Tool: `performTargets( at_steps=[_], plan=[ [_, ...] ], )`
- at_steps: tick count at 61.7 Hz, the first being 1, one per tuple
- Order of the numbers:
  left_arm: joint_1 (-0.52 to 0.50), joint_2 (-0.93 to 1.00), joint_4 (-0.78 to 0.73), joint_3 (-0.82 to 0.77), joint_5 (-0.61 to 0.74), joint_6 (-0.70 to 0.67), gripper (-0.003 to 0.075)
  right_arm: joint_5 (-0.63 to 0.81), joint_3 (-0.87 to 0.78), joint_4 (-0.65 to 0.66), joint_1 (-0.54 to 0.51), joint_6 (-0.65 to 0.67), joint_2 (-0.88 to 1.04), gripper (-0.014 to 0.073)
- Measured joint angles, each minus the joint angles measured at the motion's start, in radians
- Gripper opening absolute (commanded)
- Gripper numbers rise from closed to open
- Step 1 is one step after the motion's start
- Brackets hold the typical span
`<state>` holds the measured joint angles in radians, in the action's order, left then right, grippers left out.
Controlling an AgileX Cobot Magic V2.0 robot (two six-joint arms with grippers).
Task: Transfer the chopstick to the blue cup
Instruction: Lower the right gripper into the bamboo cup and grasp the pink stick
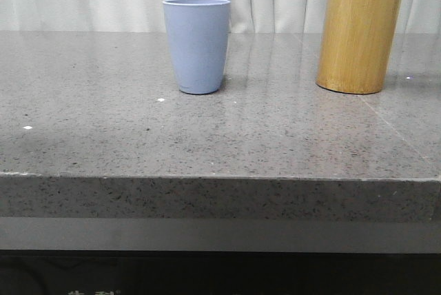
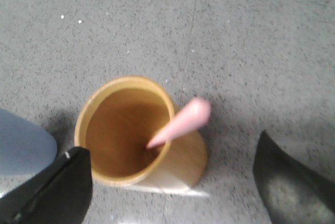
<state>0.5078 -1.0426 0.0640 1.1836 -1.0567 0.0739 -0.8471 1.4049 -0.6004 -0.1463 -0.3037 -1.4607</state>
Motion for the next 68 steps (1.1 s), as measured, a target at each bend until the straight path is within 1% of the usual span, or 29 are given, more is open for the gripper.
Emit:
performTargets(
  at_steps=[12, 23, 27, 39, 42, 47, 59, 64, 68],
  plan=[
    [0.000, 0.054, 0.000, -0.040, 0.002, 0.000, 0.0282, -0.012, 0.088, -0.045, 0.000, -0.009, -0.108, 0.0633],
    [0.002, 0.054, 0.000, -0.042, 0.002, -0.002, 0.0282, -0.055, 0.126, -0.061, 0.000, -0.009, -0.149, 0.0628],
    [0.002, 0.054, 0.000, -0.042, 0.002, -0.002, 0.0282, -0.059, 0.128, -0.063, 0.000, -0.011, -0.149, 0.0577],
    [0.005, 0.054, 0.000, -0.042, 0.002, -0.002, 0.0282, -0.062, 0.129, -0.063, 0.000, -0.013, -0.149, 0.0276],
    [0.005, 0.054, 0.000, -0.042, 0.002, -0.002, 0.0282, -0.062, 0.129, -0.063, 0.000, -0.013, -0.149, 0.0227],
    [0.005, 0.054, 0.000, -0.042, 0.002, -0.002, 0.0282, -0.062, 0.129, -0.063, 0.000, -0.013, -0.149, 0.0174],
    [0.005, 0.054, 0.000, -0.045, 0.002, -0.002, 0.0282, -0.062, 0.129, -0.063, 0.000, -0.013, -0.149, 0.0101],
    [0.005, 0.054, 0.000, -0.048, 0.002, -0.002, 0.0282, -0.062, 0.129, -0.065, 0.000, -0.013, -0.149, 0.0057],
    [0.005, 0.054, 0.000, -0.049, 0.002, -0.002, 0.0282, -0.063, 0.129, -0.073, 0.000, -0.015, -0.149, 0.0005]
  ],
)
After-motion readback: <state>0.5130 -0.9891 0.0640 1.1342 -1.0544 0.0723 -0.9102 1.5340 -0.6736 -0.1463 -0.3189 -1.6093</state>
